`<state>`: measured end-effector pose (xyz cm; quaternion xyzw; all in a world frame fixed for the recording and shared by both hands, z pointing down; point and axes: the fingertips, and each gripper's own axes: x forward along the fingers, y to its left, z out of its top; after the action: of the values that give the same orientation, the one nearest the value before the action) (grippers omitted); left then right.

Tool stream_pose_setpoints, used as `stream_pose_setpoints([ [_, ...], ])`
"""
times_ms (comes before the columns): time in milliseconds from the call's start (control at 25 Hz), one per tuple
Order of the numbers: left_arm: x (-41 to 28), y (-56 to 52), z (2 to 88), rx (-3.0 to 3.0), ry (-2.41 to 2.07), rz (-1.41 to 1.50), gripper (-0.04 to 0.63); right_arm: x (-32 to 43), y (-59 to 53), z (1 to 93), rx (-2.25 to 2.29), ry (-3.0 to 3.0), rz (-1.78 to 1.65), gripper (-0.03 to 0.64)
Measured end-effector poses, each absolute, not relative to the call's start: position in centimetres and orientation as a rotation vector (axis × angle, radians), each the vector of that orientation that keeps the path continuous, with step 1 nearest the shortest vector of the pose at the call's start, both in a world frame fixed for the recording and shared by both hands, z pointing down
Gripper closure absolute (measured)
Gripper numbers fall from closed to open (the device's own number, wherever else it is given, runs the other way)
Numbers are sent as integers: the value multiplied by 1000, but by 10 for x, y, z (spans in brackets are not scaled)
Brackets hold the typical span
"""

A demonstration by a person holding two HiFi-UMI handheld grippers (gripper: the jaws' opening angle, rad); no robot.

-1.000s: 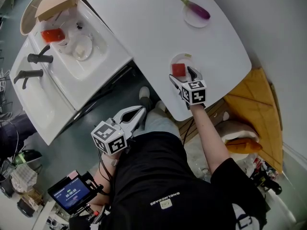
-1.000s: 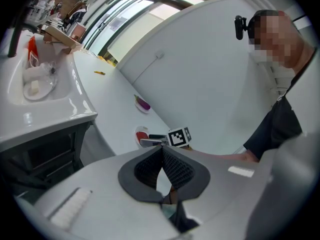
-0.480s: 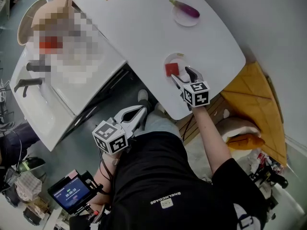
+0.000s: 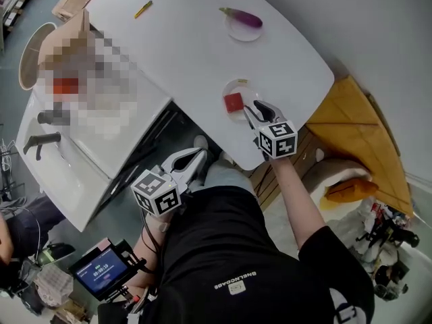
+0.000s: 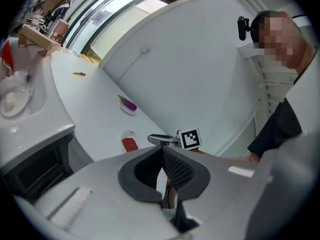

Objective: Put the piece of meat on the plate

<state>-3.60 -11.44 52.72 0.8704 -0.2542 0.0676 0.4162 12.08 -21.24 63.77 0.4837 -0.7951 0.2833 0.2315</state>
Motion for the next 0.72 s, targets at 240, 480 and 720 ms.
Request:
stream_pose_setpoints([
  [240,-25,-127,518,2232,-564,169,580,126,-204,611,1425,-2199,766,516],
  [480,1,-130,509,2291,-435,196,580,138,-192,573,1552,-2221,738,575],
  [720,25,-125,499,2320,-364,200,580,153,-174,535,1647,-2246,704,597],
])
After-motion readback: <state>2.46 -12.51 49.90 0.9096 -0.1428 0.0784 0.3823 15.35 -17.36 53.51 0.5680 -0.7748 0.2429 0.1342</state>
